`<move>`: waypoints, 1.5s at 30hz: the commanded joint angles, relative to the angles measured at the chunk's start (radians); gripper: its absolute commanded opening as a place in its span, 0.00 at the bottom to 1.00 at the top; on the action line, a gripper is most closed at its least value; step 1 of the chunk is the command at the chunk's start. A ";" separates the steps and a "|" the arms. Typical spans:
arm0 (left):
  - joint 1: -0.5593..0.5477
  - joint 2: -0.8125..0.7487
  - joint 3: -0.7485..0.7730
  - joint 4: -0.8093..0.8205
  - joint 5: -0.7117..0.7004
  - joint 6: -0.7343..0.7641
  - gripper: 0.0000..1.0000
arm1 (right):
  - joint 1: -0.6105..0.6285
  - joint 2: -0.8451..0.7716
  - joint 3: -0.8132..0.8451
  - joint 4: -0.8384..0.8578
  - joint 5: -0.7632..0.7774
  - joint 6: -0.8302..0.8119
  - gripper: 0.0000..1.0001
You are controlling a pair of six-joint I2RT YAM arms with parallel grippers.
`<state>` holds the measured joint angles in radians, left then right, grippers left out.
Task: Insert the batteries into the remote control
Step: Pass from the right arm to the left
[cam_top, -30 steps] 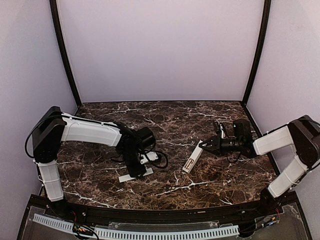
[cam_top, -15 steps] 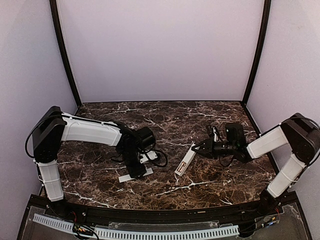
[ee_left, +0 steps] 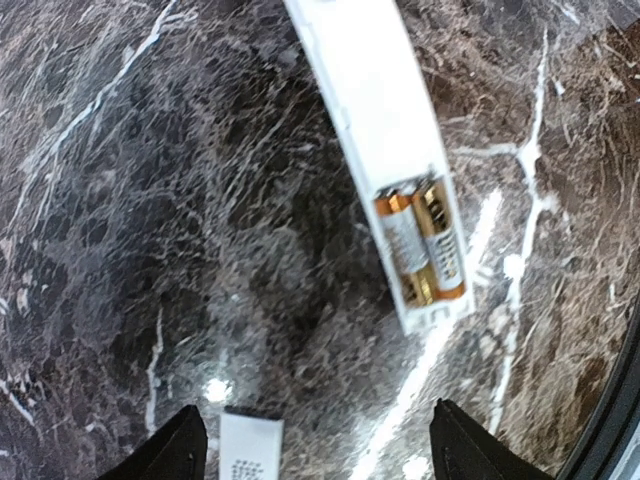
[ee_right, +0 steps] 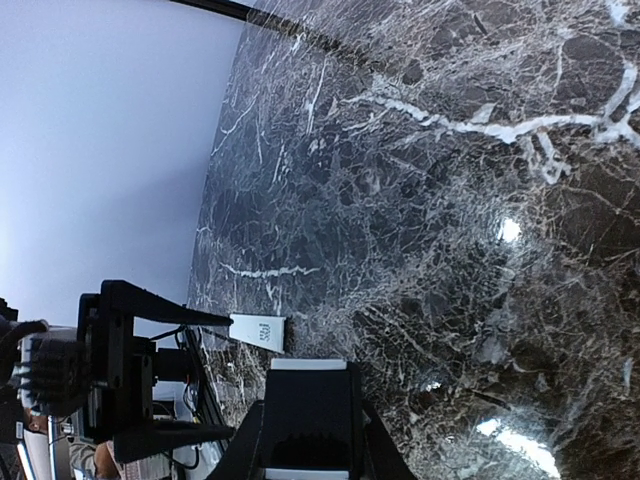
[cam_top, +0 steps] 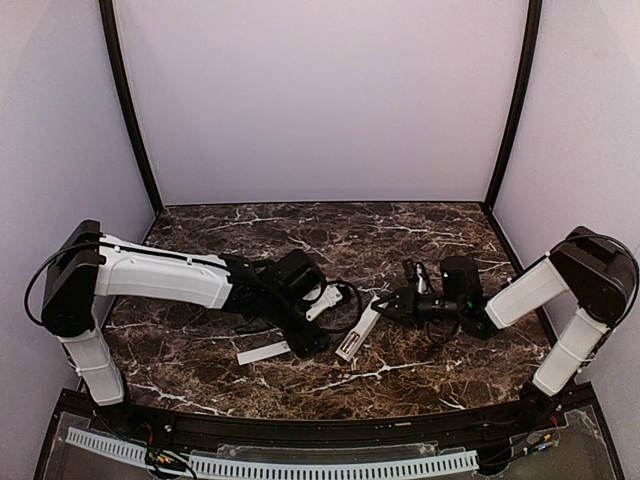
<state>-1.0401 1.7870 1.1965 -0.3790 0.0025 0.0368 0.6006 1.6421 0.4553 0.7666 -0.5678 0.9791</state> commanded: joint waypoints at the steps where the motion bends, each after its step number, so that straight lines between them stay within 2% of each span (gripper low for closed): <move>1: -0.034 0.039 0.028 0.119 0.032 -0.103 0.77 | 0.038 0.022 -0.011 0.066 0.049 0.032 0.06; 12: -0.075 0.173 0.126 0.121 0.012 -0.111 0.77 | 0.086 0.044 -0.012 0.091 0.083 0.058 0.11; 14: -0.076 0.193 0.147 0.102 0.010 -0.108 0.75 | 0.087 0.043 -0.012 0.091 0.082 0.057 0.12; 18: -0.075 0.214 0.165 0.072 -0.019 -0.103 0.61 | 0.088 0.043 -0.013 0.090 0.071 0.058 0.16; 23: -0.075 0.208 0.168 0.030 -0.011 -0.097 0.31 | 0.088 0.021 -0.024 0.075 0.070 0.041 0.27; 26: -0.075 0.193 0.152 0.008 -0.006 -0.089 0.20 | 0.087 0.007 -0.021 0.041 0.072 0.029 0.33; 27: -0.076 0.183 0.142 -0.004 -0.006 -0.086 0.19 | 0.087 0.001 -0.021 0.028 0.074 0.027 0.36; 30: -0.075 0.156 0.120 -0.036 0.032 -0.062 0.17 | 0.077 -0.018 -0.032 0.006 0.075 0.019 0.60; 33: -0.075 0.132 0.094 -0.083 0.053 -0.029 0.16 | 0.055 -0.048 -0.044 -0.026 0.075 0.001 0.66; 34: -0.075 0.129 0.091 -0.094 0.072 -0.001 0.16 | 0.040 -0.061 -0.048 -0.041 0.075 -0.007 0.74; 39: -0.077 0.111 0.078 -0.196 0.077 0.052 0.18 | -0.005 -0.146 -0.047 -0.174 0.077 -0.091 0.79; 45: -0.077 0.132 0.105 -0.325 0.064 0.145 0.24 | -0.049 -0.236 -0.035 -0.310 0.104 -0.196 0.84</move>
<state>-1.1110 1.9392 1.2953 -0.5419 0.0628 0.0967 0.5777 1.4544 0.4183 0.5640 -0.4881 0.8783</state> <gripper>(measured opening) 0.298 0.817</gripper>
